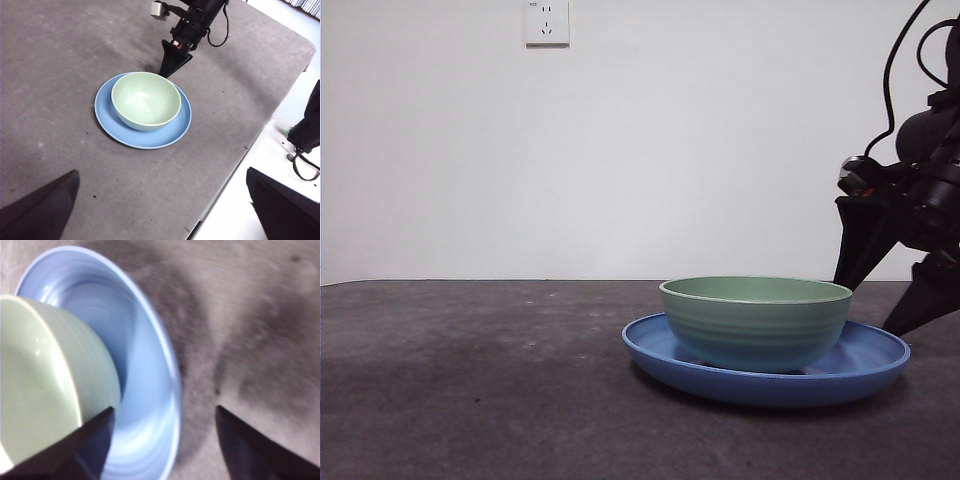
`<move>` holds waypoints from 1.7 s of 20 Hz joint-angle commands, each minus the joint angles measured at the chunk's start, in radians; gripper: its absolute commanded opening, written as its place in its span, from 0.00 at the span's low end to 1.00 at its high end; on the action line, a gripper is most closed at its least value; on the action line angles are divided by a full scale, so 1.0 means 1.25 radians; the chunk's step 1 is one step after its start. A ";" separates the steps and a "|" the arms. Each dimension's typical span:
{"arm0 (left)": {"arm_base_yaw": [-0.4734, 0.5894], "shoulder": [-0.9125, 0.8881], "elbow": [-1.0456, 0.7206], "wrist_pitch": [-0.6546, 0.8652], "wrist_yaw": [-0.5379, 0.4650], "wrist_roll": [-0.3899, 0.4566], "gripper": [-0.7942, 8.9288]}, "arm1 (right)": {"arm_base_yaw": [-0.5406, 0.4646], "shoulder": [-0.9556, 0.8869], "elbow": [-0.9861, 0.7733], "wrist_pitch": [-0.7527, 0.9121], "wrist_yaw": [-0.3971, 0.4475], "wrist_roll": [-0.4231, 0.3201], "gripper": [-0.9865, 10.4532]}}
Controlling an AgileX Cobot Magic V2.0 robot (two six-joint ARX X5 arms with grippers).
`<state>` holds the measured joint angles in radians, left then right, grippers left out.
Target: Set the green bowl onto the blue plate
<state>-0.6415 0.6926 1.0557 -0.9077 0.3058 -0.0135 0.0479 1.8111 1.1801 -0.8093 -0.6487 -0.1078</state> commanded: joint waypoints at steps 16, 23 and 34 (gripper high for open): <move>-0.003 0.003 0.010 0.011 0.003 -0.002 0.63 | 0.041 0.049 0.015 0.019 0.038 0.018 0.17; -0.003 0.003 0.010 0.011 0.003 -0.002 0.63 | 0.043 0.049 0.015 0.016 0.082 0.061 0.09; -0.003 0.003 0.010 0.009 0.003 -0.002 0.63 | 0.083 0.049 0.157 -0.054 0.080 0.115 0.09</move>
<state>-0.6415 0.6926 1.0557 -0.9073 0.3058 -0.0135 0.1425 1.8542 1.3579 -0.8745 -0.5346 0.0166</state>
